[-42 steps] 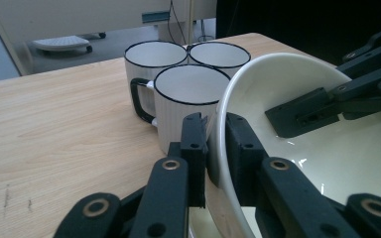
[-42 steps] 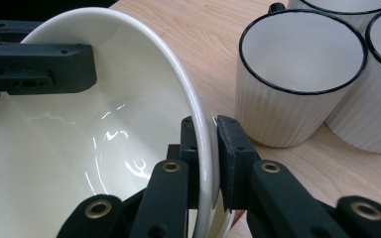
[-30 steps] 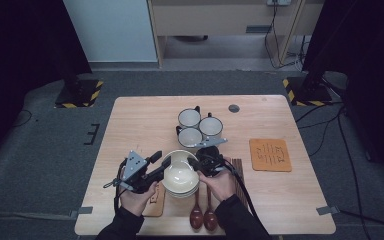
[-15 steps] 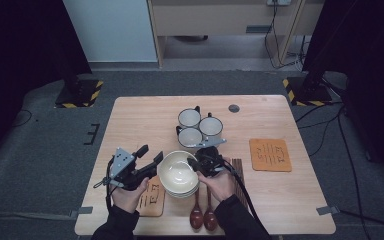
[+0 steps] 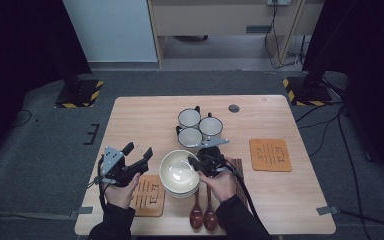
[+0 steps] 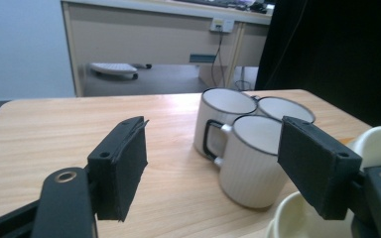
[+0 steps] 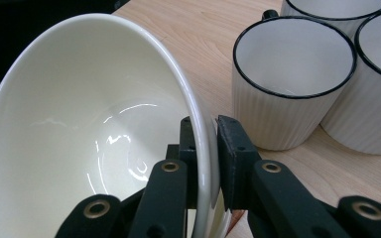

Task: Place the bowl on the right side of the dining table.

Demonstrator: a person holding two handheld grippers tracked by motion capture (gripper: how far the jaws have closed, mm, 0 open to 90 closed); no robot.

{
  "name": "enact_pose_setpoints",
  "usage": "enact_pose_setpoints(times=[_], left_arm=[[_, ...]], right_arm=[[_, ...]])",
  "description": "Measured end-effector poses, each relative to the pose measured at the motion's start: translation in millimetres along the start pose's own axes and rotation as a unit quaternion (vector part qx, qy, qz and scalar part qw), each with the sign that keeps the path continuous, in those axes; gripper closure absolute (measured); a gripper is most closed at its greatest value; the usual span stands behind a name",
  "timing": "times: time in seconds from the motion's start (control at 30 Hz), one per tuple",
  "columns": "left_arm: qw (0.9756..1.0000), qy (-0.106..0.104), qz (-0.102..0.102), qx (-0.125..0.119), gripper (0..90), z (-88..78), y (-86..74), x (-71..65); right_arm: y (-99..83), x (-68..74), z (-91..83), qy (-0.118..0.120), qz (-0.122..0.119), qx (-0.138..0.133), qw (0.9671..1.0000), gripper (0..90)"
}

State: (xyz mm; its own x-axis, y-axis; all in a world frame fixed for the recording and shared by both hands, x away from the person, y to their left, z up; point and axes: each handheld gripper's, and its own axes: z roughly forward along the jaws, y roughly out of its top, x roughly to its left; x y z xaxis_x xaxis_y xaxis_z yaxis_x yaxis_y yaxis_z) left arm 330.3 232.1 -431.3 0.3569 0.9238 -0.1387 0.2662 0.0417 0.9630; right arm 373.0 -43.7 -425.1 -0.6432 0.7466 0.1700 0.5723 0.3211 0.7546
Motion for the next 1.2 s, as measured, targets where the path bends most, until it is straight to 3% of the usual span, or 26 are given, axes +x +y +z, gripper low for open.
enact_pose_setpoints(times=[0.57, 0.8, 1.2], left_arm=[[0.9981, 0.038, -0.001, 0.048, 23.7, 10.2, -20.7, 24.8], [0.9955, 0.045, -0.001, 0.084, 22.6, 16.8, -32.2, 34.8], [0.9912, 0.057, 0.007, 0.12, 20.7, 23.3, -46.1, 48.2]], right_arm=[[4.9, -2.7, -14.2, 0.005, 0.005, -0.022, 0.9997, 81.6], [7.4, -4.3, -20.8, 0.003, 0.005, -0.031, 0.9995, 81.5], [12.6, -8.7, -32.7, -0.003, 0.013, -0.047, 0.9988, 81.3]])
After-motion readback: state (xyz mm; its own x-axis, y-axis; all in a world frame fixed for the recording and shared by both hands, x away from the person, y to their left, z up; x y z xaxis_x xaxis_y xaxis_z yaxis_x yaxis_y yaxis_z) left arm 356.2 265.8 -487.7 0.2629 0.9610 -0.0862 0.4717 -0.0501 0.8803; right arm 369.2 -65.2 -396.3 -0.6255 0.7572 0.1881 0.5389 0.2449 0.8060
